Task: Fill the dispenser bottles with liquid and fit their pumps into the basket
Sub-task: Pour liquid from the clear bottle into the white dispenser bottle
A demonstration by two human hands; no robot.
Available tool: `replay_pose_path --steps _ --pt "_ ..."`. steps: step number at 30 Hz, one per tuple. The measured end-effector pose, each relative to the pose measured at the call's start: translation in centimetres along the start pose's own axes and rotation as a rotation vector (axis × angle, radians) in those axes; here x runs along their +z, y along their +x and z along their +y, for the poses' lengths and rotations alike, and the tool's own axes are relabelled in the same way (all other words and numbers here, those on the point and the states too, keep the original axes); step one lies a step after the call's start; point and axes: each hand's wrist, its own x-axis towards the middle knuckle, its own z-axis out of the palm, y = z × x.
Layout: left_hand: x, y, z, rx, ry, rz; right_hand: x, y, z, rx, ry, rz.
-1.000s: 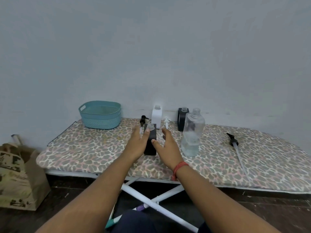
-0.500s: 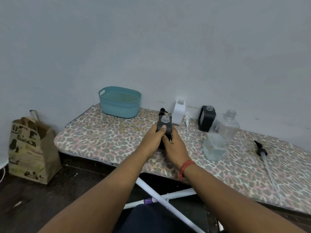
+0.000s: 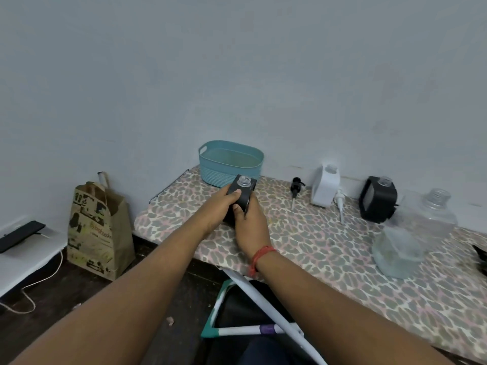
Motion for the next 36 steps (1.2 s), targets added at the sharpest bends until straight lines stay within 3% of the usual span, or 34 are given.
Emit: replay_pose_path --steps 20,24,27,32,36 --pt "-1.4 -1.0 -0.5 0.012 -0.052 0.028 0.1 0.0 -1.5 0.033 -0.040 -0.087" --pt "-1.1 -2.0 0.0 0.086 0.187 0.306 -2.7 -0.5 -1.2 0.024 -0.140 -0.084" --pt "-0.3 -2.8 1.3 0.288 0.401 0.471 -5.9 -0.9 -0.5 0.047 -0.201 -0.042" --pt "4.6 -3.6 4.3 0.482 0.602 0.371 -11.4 -2.3 -0.3 0.051 -0.217 0.100" --pt "9.4 -4.1 5.9 0.513 0.689 0.249 -15.8 -4.5 -0.2 0.006 -0.284 0.161"
